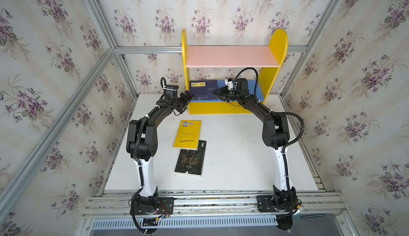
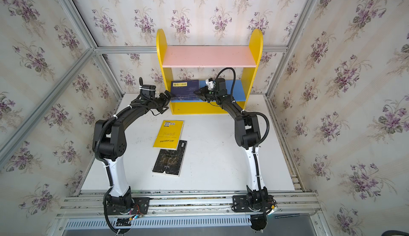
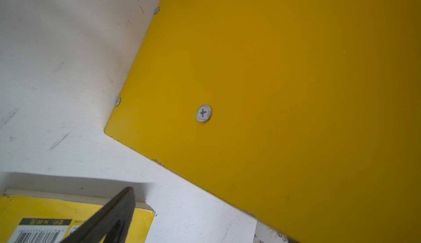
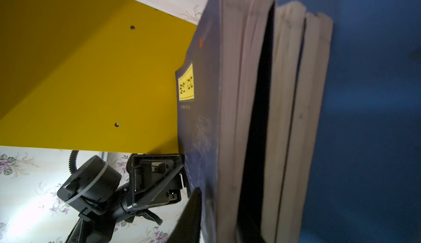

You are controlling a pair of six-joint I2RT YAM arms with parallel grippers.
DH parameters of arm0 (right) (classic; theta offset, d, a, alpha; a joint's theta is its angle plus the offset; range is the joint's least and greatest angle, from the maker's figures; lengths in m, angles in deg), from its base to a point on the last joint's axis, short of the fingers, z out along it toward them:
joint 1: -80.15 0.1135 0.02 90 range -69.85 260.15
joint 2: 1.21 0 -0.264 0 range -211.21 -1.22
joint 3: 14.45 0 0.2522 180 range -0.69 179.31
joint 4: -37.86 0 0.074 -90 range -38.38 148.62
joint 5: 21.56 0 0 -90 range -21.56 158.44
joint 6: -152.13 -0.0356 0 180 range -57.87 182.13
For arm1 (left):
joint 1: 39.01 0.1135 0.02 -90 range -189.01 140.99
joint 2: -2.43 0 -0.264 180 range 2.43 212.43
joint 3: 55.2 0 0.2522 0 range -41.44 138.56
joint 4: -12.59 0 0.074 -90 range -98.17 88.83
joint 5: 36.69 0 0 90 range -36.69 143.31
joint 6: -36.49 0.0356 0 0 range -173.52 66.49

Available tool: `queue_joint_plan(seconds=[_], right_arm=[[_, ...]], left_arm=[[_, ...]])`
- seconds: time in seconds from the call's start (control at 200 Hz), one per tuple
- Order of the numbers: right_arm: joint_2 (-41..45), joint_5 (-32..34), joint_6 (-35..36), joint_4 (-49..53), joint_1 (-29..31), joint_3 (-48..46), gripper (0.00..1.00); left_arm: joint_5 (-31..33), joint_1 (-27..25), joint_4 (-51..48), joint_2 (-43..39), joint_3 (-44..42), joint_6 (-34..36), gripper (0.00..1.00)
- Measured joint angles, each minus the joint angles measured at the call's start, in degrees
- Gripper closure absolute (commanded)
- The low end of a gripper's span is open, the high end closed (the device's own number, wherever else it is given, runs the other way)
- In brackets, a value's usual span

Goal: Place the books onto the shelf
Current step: 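Press the dark blue books upright against the shelf side with the right gripper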

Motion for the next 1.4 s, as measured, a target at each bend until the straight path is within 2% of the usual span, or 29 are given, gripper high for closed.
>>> queue_joint_plan(seconds=[0.14, 0.235, 0.34, 0.465, 0.68, 0.974, 1.399], right_arm=[[0.00, 2.14, 3.78, 6.32, -0.13, 3.76, 0.60], [0.00, 3.48, 6.38, 10.51, -0.24, 6.47, 0.65], [-0.11, 3.82, 8.04, 13.51, -0.24, 8.24, 0.76], [-0.63, 3.91, 8.26, 14.60, -0.28, 8.55, 0.80], [-1.05, 3.85, 7.78, 14.53, -0.26, 8.55, 0.91], [-1.01, 2.62, 3.15, 8.37, -0.79, 5.29, 0.93], [-0.31, 2.58, 0.48, 3.13, -1.01, 2.19, 0.93]], left_arm=[[0.52, -0.02, -0.22, 0.00, 0.22, -0.07, 0.01], [0.79, -0.02, -1.03, 0.00, 0.74, -0.07, 0.01], [0.94, -0.04, -2.19, 0.02, 1.36, -0.04, 0.01], [0.92, -0.04, -2.97, 0.15, 1.86, -0.04, 0.01], [0.94, -0.04, -3.45, 0.15, 2.12, 0.02, 0.01], [1.42, -0.02, -5.42, -0.04, 3.76, 1.90, 0.01], [0.48, -0.02, -2.58, -1.14, 3.76, 2.32, 0.01]])
